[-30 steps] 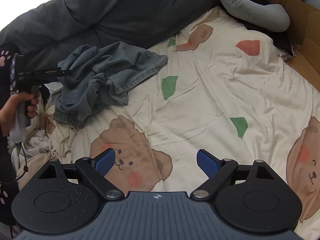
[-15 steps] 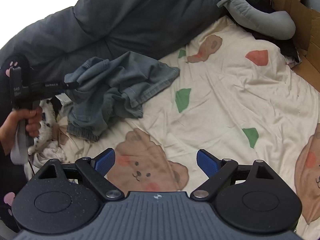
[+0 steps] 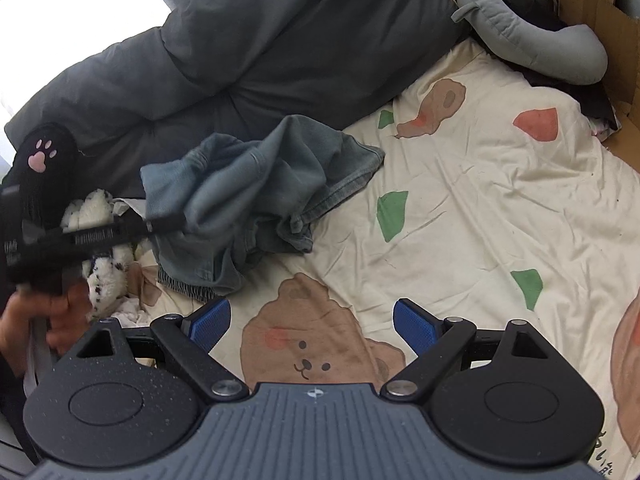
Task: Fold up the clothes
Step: 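Grasp the denim edge with the left gripper and lift it up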
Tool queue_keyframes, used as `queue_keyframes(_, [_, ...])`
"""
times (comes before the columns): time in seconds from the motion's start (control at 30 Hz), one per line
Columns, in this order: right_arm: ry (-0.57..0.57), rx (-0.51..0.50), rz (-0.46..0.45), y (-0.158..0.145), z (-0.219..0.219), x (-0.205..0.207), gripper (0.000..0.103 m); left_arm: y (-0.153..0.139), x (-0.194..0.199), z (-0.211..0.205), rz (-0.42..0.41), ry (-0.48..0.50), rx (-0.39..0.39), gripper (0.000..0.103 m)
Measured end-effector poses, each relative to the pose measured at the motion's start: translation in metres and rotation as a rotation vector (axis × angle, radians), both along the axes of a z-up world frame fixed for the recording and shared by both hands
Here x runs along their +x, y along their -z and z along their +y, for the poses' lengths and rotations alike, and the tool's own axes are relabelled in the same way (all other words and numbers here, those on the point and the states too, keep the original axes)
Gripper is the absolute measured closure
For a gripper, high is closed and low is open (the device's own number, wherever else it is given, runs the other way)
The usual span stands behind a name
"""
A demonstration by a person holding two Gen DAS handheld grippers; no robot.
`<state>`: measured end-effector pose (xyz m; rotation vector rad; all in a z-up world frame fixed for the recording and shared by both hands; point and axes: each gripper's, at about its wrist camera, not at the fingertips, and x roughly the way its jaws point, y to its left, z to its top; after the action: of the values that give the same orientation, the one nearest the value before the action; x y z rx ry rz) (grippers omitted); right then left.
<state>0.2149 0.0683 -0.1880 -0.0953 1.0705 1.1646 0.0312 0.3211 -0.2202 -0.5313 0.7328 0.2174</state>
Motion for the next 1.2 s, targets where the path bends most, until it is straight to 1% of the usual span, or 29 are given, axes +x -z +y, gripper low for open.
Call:
queue_keyframes(0.2, [-0.004, -0.011, 0.007, 0.005, 0.002, -0.002, 0.011, 0.015, -0.005, -0.026, 0.023, 0.08, -0.068, 0.086])
queue_keyframes(0.33, [0.001, -0.017, 0.01, 0.007, -0.001, -0.001, 0.011, 0.023, -0.003, -0.039, 0.033, 0.111, -0.108, 0.086])
queue_keyframes(0.43, [0.001, -0.016, 0.008, 0.006, -0.005, 0.001, 0.012, 0.027, -0.001, -0.047, 0.033, 0.123, -0.165, 0.086])
queue_keyframes(0.5, [0.011, -0.015, 0.012, 0.006, -0.008, 0.004, 0.012, 0.028, 0.0, -0.055, 0.023, 0.141, -0.173, 0.086])
queue_keyframes(0.6, [0.025, -0.016, 0.021, 0.007, -0.011, 0.007, 0.012, 0.033, 0.004, -0.065, 0.029, 0.165, -0.209, 0.086])
queue_keyframes(0.67, [0.028, -0.018, 0.032, 0.009, -0.013, 0.009, 0.012, 0.038, 0.007, -0.073, 0.04, 0.19, -0.239, 0.086])
queue_keyframes(0.77, [0.023, -0.034, 0.047, 0.013, -0.016, 0.01, 0.012, 0.052, 0.013, -0.084, 0.067, 0.234, -0.323, 0.088])
queue_keyframes(0.8, [0.021, -0.04, 0.051, 0.014, -0.018, 0.01, 0.012, 0.056, 0.013, -0.087, 0.081, 0.239, -0.338, 0.088])
queue_keyframes(1.0, [0.043, -0.067, 0.076, 0.024, -0.035, 0.013, 0.012, 0.08, 0.011, -0.104, 0.187, 0.261, -0.38, 0.089])
queue_keyframes(1.1, [0.063, -0.074, 0.1, 0.031, -0.042, 0.015, 0.012, 0.083, 0.008, -0.11, 0.186, 0.271, -0.365, 0.09])
queue_keyframes(1.2, [0.062, -0.078, 0.116, 0.035, -0.043, 0.015, 0.012, 0.091, 0.014, -0.117, 0.178, 0.274, -0.377, 0.091])
